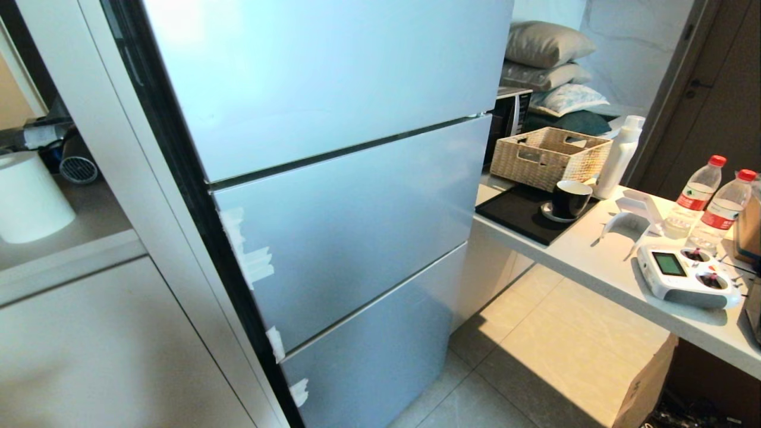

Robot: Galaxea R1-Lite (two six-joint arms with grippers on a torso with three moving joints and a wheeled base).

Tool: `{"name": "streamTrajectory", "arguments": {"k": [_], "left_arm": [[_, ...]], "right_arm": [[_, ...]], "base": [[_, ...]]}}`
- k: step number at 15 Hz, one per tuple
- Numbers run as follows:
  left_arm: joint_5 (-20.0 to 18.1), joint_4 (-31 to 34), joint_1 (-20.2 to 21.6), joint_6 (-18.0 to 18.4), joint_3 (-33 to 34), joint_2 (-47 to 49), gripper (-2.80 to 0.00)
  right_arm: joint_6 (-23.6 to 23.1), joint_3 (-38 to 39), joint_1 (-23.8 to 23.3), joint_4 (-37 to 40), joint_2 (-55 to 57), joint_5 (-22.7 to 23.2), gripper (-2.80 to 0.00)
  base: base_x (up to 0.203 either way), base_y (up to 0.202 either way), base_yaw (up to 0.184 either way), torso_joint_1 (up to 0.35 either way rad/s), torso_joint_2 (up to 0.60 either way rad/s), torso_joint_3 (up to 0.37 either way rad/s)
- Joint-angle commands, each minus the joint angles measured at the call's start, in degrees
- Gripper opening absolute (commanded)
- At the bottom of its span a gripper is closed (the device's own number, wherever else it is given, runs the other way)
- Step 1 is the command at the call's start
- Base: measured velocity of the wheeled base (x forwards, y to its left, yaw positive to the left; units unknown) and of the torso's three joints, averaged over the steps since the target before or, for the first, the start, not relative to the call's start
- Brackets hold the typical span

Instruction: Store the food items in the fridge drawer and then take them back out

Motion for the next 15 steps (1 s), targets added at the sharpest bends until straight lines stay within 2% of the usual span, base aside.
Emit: {"name": "streamTrajectory", "arguments": {"k": [1, 5, 6, 8, 10, 12, 15], "left_arm": [[0.02, -0.02, 0.00, 0.26, 0.01, -0.01, -2.80], [-0.14, -1.49, 0.00, 1.09, -0.96, -0.02, -2.80], [-1.17, -2.51, 0.00, 0.82, -4.29, 0.09, -2.80], [-5.55, -1.89, -0.03, -0.40, -13.24, 3.67, -2.80], [-9.23, -2.16, -0.76, -3.91, -16.61, 12.19, -2.80], [-12.05, -5.59, -1.92, -7.51, -17.74, 22.43, -2.80], [-13.69, -17.66, -2.61, -12.94, -18.44, 41.08, -2.80]], "right_arm": [[-0.04, 0.00, 0.04, -0.01, 0.07, 0.03, -2.80], [-0.04, 0.00, -0.01, -0.01, 0.07, 0.03, -2.80], [-0.04, 0.00, 0.04, -0.01, 0.07, 0.03, -2.80], [-0.04, 0.00, 0.04, -0.01, 0.07, 0.03, -2.80], [-0.04, 0.00, 0.04, -0.01, 0.07, 0.03, -2.80], [-0.04, 0.00, 0.04, -0.01, 0.07, 0.03, -2.80], [-0.04, 0.00, 0.04, -0.01, 0.07, 0.03, -2.80]], "base": [[0.000, 0.000, 0.000, 0.000, 0.00, 0.000], [0.000, 0.000, 0.000, 0.000, 0.00, 0.000], [0.000, 0.000, 0.000, 0.000, 0.00, 0.000], [0.000, 0.000, 0.000, 0.000, 0.00, 0.000], [0.000, 0.000, 0.000, 0.000, 0.00, 0.000], [0.000, 0.000, 0.000, 0.000, 0.00, 0.000], [0.000, 0.000, 0.000, 0.000, 0.00, 0.000]]}}
